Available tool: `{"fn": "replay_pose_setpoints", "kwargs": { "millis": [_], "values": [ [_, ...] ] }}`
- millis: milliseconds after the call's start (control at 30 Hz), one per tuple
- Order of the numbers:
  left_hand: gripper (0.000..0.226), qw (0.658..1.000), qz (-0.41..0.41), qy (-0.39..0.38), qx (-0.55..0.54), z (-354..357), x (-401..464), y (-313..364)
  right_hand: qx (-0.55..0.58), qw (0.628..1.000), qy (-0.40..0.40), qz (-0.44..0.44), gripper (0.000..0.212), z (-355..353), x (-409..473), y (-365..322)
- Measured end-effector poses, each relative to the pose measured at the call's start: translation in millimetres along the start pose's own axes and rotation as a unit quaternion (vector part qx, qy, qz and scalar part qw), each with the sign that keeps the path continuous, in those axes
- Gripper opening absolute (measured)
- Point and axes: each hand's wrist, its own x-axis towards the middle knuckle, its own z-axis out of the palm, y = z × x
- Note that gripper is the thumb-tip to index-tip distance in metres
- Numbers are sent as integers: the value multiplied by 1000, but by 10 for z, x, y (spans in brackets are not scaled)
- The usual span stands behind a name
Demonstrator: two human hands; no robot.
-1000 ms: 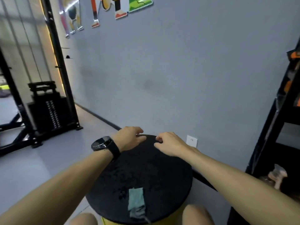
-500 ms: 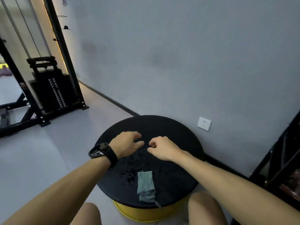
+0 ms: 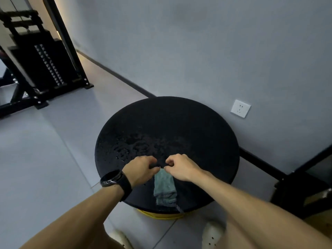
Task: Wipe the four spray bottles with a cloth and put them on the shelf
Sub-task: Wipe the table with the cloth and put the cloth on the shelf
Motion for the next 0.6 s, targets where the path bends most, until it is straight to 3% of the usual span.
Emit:
{"fn": "replay_pose_setpoints", "kwargs": {
  "millis": [367,500,600],
  "values": [
    [45,999,-5,-38,-8,434,448,-229,-21,1000,5,-7,47,252,560,406],
    [49,998,-5,-61,2,526,596,-212,-52,998,-26,-36,58,378,672,486],
    [45,996,-7,-85,23,597,662,-195,-84,994,-56,-47,55,467,730,517]
  ]
}}
